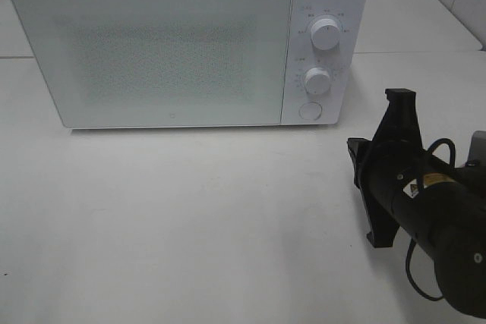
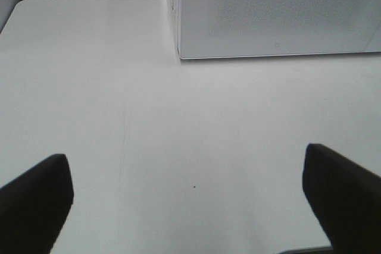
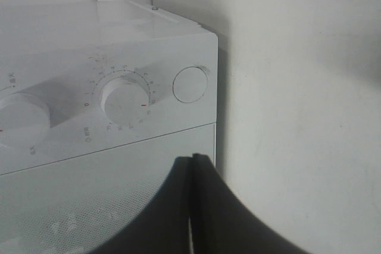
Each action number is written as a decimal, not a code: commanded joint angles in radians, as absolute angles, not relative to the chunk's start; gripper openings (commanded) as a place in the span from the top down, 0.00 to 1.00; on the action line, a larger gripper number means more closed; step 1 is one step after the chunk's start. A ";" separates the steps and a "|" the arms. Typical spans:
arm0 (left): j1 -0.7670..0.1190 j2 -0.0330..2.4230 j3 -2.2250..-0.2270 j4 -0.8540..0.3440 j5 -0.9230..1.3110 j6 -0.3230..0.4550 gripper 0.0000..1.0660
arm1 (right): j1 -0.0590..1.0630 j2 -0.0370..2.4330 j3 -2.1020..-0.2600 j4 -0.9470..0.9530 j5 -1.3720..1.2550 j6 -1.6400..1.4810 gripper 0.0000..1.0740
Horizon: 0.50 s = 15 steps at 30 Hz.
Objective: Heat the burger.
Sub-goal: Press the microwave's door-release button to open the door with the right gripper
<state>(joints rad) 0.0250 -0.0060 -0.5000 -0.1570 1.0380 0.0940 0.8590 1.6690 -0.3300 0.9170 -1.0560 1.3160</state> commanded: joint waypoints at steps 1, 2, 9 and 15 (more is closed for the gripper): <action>0.019 -0.034 -0.496 -0.160 1.028 0.089 0.06 | 0.821 1.678 -0.359 0.849 -1.044 1.329 1.00; 0.019 -0.034 -0.496 -0.160 1.028 0.089 0.06 | 0.821 1.678 -0.359 0.849 -1.044 1.329 1.00; 0.019 -0.034 -0.496 -0.161 1.028 0.089 0.06 | 0.753 1.746 -0.410 0.756 -1.005 1.366 1.00; 0.019 -0.034 -0.496 -0.161 1.028 0.089 0.06 | 0.706 1.799 -0.465 0.682 -0.995 1.384 1.00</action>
<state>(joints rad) 0.0250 -0.0060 -0.5000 -0.1570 1.0380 0.0940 0.7280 1.7800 -0.4360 0.7380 -1.0030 1.3670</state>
